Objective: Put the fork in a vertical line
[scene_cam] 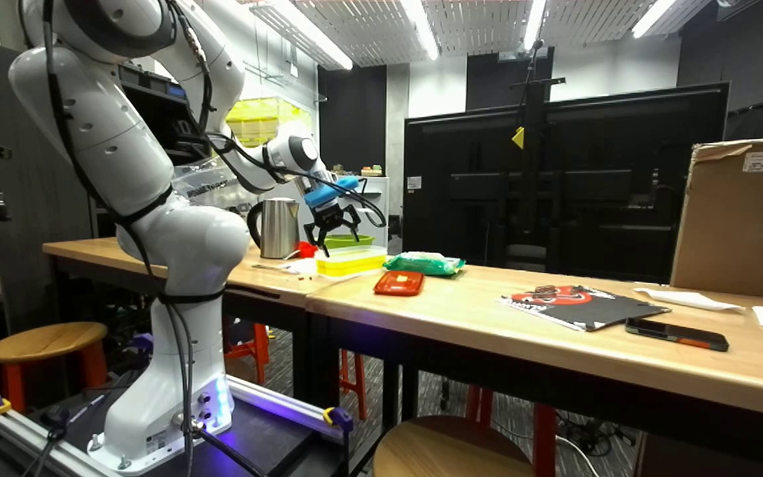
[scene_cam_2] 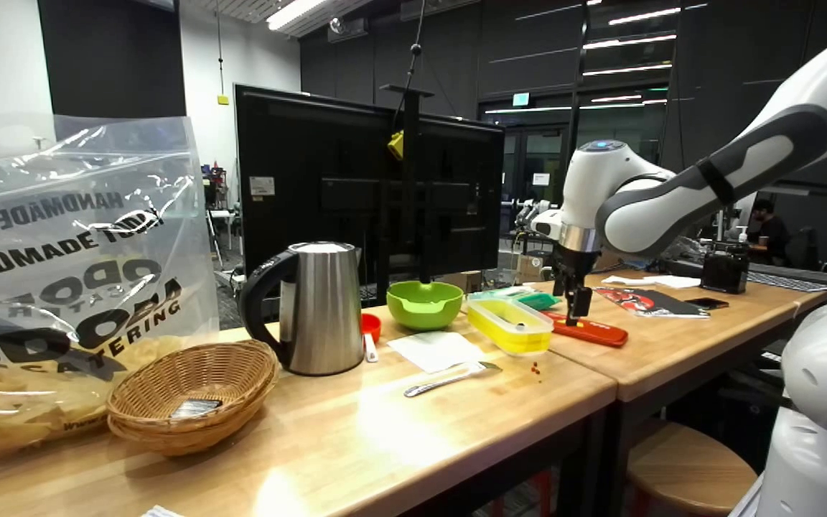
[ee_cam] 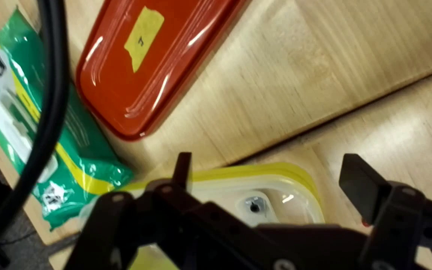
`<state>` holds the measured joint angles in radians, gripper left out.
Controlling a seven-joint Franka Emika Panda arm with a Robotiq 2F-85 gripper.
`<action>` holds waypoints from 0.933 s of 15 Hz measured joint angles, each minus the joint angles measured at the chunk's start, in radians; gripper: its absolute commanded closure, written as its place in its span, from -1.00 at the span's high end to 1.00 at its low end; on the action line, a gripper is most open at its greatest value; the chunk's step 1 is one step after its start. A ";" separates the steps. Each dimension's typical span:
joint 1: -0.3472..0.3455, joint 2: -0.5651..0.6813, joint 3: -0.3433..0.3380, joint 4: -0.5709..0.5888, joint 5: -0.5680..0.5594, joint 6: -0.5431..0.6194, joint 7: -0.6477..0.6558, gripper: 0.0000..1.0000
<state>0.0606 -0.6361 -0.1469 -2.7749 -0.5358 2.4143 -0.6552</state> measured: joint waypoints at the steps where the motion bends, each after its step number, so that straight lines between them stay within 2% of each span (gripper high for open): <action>1: 0.024 0.000 -0.010 0.000 0.037 0.004 -0.053 1.00; 8: 0.184 0.004 -0.086 -0.002 0.330 -0.030 -0.466 1.00; 14: 0.218 0.029 -0.111 -0.004 0.443 -0.087 -0.815 1.00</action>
<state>0.2783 -0.6067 -0.2580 -2.7793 -0.0932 2.3270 -1.4703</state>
